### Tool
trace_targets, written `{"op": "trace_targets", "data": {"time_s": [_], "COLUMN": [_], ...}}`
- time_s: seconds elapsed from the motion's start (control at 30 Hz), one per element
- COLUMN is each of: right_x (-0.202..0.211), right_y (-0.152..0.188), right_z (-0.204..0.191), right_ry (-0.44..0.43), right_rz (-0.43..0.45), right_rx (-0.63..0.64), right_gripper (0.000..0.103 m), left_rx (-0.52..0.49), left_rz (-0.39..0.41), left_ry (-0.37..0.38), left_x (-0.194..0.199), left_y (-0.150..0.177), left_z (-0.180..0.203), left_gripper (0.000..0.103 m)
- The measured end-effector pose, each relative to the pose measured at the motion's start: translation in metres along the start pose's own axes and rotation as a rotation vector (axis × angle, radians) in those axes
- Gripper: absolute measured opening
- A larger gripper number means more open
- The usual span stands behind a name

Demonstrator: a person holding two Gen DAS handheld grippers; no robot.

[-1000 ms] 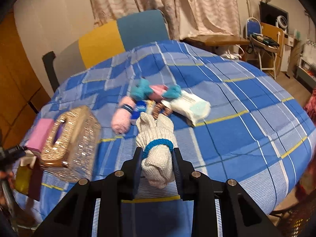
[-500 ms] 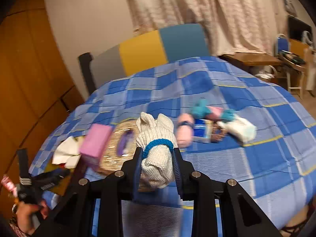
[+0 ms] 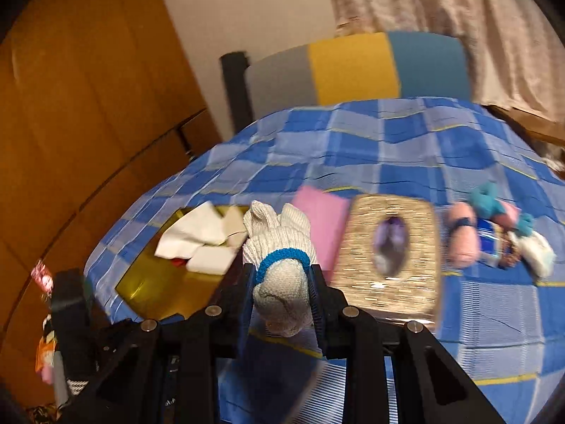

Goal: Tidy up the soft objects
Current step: 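Carry the white glove into the gold tray and open the right tool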

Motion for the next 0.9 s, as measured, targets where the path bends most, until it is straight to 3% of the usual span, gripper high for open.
{"op": "trace_targets", "data": {"time_s": [0.17,0.53,0.9], "right_x": [-0.038,-0.118,-0.168], "right_y": [0.004,0.009,0.027], "right_z": [-0.038,-0.09,-0.114], "right_ry": [-0.047,-0.126,-0.109], "right_rz": [-0.056,-0.18,-0.261], "right_rx": [0.053,0.066,0.109], "right_gripper": [0.03,0.03,0.031], "left_rx": [0.024,0.176,0.256], "left_rz": [0.04,0.024,0.017], "left_ry": [-0.051,-0.172,-0.203], "left_x": [0.012,0.012,0.011], "left_y": [-0.002,0.007,0.013], "left_z": [-0.025,-0.096,-0.127], "left_gripper": [0.061,0.061,0.061]}}
Point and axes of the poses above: each gripper's, at about its wrist camera, not at the fingertips, and x roughly against the way its jaws point, z to its right, y to its underside, the point moved 4 cm from there along -x, roughly the way its jaws point, and after that the axes turned 3 degrees about -y, right-handed, at the moved point
